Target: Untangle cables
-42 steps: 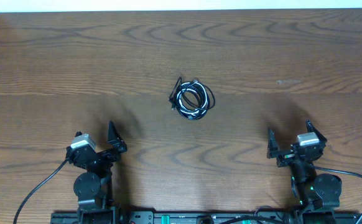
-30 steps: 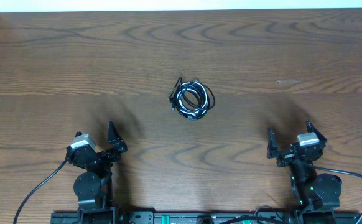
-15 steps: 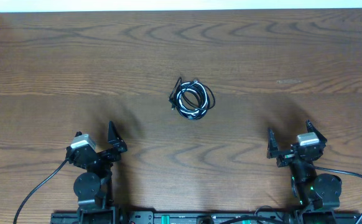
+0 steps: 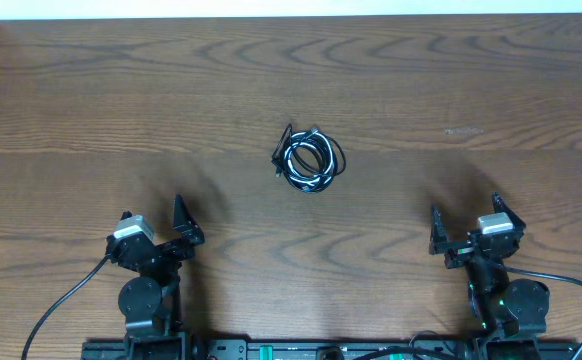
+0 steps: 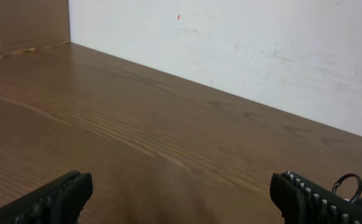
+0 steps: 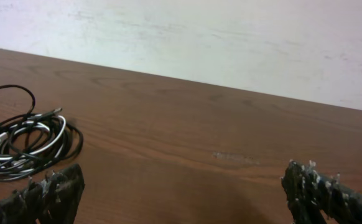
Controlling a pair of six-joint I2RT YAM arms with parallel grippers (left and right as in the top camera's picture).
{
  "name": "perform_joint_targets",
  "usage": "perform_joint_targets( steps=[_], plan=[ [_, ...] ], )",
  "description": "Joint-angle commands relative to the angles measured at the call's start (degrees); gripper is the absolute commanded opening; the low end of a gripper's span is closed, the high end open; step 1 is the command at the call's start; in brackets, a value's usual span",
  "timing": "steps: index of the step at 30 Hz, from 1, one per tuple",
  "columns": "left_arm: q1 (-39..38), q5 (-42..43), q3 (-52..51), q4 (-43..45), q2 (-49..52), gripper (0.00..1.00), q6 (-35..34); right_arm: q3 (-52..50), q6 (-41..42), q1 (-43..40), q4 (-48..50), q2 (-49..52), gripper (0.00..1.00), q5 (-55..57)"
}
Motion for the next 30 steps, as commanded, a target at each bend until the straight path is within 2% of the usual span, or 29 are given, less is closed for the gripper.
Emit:
perform_joint_targets(
  steps=[1,30],
  plan=[
    [-0.1,-1.2,-0.7,-2.7,0.2,0.98,0.5,-0.1,-0.5,-0.5,-0.2,-0.3,0.99,0.4],
    [-0.1,-1.2,-0.7,-2.7,0.2,0.98,0.5,-0.1,-0.6,-0.5,0.4,-0.3,0.99,0.4]
  ],
)
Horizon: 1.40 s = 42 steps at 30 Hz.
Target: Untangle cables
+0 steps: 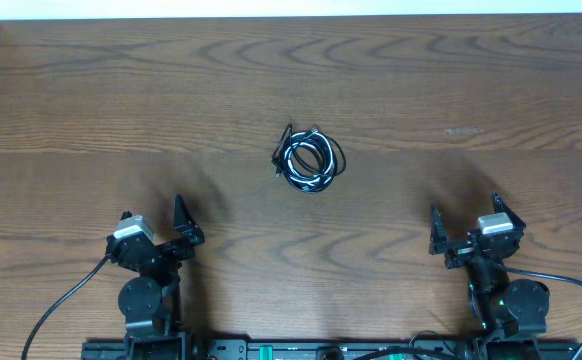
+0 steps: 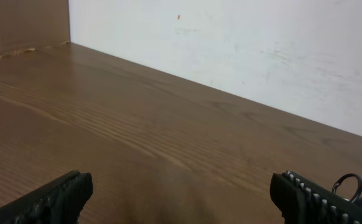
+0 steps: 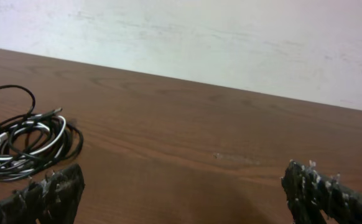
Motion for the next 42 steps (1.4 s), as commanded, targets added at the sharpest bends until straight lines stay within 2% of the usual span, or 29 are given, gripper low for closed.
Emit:
perform_joint_targets(
  steps=[1,25,29,42],
  plan=[
    [-0.1,-1.2,-0.7,-2.7,0.2,0.98,0.5,-0.1,-0.6,-0.5,0.3,-0.3,0.99,0.4],
    [-0.1,-0.9,-0.3,-2.7,0.2,0.98,0.6,-0.1,-0.6,-0.5,0.2,-0.3,0.99,0.4],
    [-0.1,-0.9,1.3,-4.8,0.4,0.98,2.6,0.0,-0.6,-0.5,1.6,-0.3,0.99,0.4],
    [-0.1,-1.0,7.8,-5.5,9.7,0.98,3.4,0.6,-0.5,-0.5,2.8,-0.3,0.99,-0.1]
  ],
)
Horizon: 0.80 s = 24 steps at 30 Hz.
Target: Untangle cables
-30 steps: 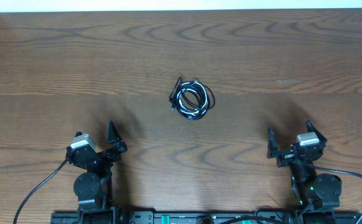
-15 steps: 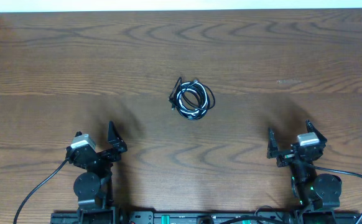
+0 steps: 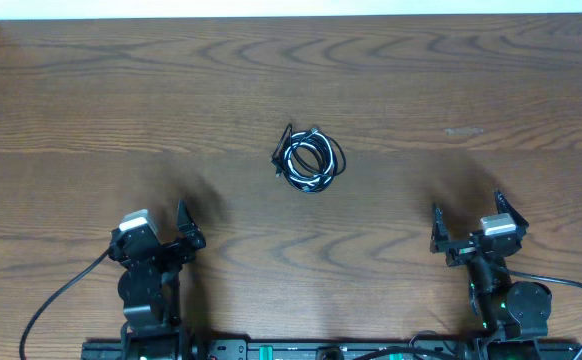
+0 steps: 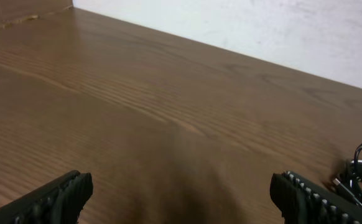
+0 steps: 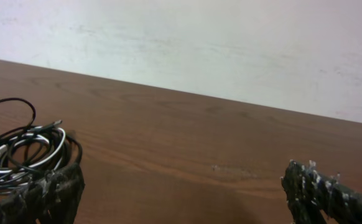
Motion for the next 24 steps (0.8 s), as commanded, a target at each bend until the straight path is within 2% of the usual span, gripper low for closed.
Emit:
perform_joint_targets(
  steps=[1,13,20,24],
  plan=[
    [-0.1,-0.7,4.3,0.1,2.9,0.98,1.4,0.7,-0.5,-0.5,0.1,-0.3,0.99,-0.2],
    [-0.1,-0.7,13.7,-1.1,13.9,0.98,1.5,3.4,-0.5,-0.5,0.1,-0.3,0.99,-0.2],
    [-0.1,-0.7,21.0,-7.2,18.5,0.98,6.5,6.7,-0.5,-0.5,-0.2,1.3,0.99,-0.2],
    [-0.1,-0.7,24.6,-10.3,20.2,0.98,7.0,9.9,-0.6,-0.5,-0.2,5.6,0.99,0.0]
  ],
)
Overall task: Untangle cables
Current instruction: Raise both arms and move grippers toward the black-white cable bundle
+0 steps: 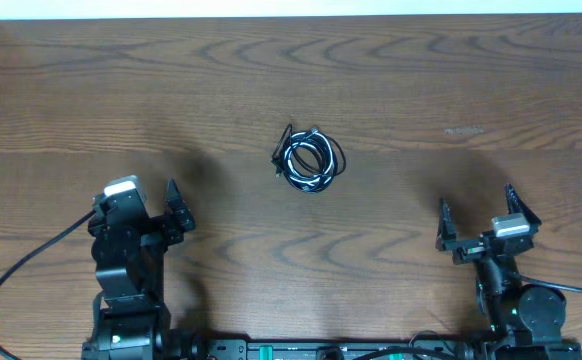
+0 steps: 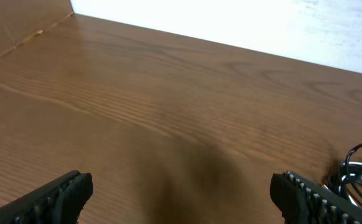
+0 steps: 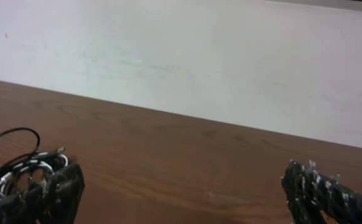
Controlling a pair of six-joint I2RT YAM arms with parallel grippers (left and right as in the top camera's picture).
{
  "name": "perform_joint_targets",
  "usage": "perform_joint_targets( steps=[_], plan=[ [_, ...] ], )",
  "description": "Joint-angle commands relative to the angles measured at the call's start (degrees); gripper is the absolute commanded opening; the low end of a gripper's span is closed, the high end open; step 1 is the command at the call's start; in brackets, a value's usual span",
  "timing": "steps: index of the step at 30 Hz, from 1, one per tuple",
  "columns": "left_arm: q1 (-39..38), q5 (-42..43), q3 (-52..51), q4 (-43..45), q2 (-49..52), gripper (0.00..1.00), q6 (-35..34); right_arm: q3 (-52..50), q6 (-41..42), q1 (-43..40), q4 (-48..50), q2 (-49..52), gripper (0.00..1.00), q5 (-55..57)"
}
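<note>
A small coil of black and white cables (image 1: 309, 158) lies tangled near the middle of the wooden table (image 1: 451, 70). My left gripper (image 1: 137, 202) hovers at the front left, open and empty, well short of the coil. The left wrist view shows the coil (image 2: 358, 171) at its right edge, beyond the gripper (image 2: 181, 199). My right gripper (image 1: 479, 212) stands at the front right, open and empty. In the right wrist view, the coil (image 3: 19, 167) lies far left, partly behind the left finger of that gripper (image 3: 184, 193).
A white wall (image 3: 231, 68) runs along the table's far edge. A brown cardboard panel (image 2: 19, 22) stands at the far left corner. The arms' black cables (image 1: 21, 270) trail off the front edge by the bases.
My left gripper has moved forward and a little left, and its view now looks further down onto the table. My right gripper has shifted slightly right and tilted upward. Both stay open; the coil is unmoved.
Both grippers sat open near the front edge with the coil untouched at mid-table for the first two moments. Then the left wrist tilted toward the table and the right view lifted a little. Now both arms stand slightly further out, still open and empty.
</note>
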Motion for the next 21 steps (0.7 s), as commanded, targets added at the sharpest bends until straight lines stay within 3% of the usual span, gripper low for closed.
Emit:
perform_joint_targets(
  steps=[1,11,21],
  plan=[
    [-0.1,-0.3,3.7,-1.4,1.3,0.98,2.2,4.0,-0.6,-0.6,0.0,4.1,0.99,0.1],
    [-0.1,3.9,14.3,-10.7,8.5,0.98,2.2,18.7,-0.5,-0.6,-1.9,24.0,0.99,-3.9],
    [-0.1,10.5,30.6,-24.7,22.7,0.98,2.2,39.7,-0.5,-0.6,-17.1,43.6,0.99,-10.8]
  ],
)
